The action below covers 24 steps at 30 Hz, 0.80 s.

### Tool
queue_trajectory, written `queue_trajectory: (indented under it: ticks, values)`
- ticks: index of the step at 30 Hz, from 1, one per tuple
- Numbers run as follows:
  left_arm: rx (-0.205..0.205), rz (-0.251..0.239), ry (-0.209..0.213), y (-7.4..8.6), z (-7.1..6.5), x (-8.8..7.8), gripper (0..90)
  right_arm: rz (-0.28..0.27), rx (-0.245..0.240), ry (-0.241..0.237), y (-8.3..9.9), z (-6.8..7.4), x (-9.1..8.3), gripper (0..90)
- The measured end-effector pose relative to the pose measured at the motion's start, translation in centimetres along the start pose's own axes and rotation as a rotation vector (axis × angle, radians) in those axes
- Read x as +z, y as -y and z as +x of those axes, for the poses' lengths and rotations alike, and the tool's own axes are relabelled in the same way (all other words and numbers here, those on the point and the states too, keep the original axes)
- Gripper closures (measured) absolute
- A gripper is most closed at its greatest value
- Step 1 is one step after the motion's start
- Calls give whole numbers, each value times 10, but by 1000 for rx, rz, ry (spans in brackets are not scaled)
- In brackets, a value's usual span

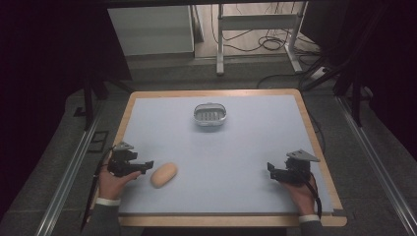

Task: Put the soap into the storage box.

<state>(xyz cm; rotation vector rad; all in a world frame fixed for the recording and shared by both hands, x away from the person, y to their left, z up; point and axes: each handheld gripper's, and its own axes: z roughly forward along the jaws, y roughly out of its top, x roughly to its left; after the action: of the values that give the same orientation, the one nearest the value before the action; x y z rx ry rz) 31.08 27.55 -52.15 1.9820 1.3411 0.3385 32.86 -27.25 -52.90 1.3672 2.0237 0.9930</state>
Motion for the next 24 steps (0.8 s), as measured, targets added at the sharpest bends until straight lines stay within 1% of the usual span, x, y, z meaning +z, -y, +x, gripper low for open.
queue_trajectory:
  ticks: [2,5,10,12,15,18,22,24]
  values:
    - [1,1,4,2,0,-1,182,6,-16,5,0,2,1,78]
    - [4,3,8,3,0,-3,181,2,-20,14,0,3,1,78]
    - [-1,-12,18,2,-1,-6,180,-19,-9,35,1,2,-2,79]
    - [4,-11,20,2,-1,-6,180,-36,9,45,2,1,-3,81]
    - [3,-11,17,2,-1,-6,179,-36,23,39,2,-1,-4,81]
    - [4,6,11,2,1,-2,178,-25,30,36,2,-2,-2,80]
    - [4,16,8,3,1,0,175,-20,24,31,1,-1,-2,80]
    - [5,10,9,3,0,-1,175,-20,14,33,1,0,-2,81]
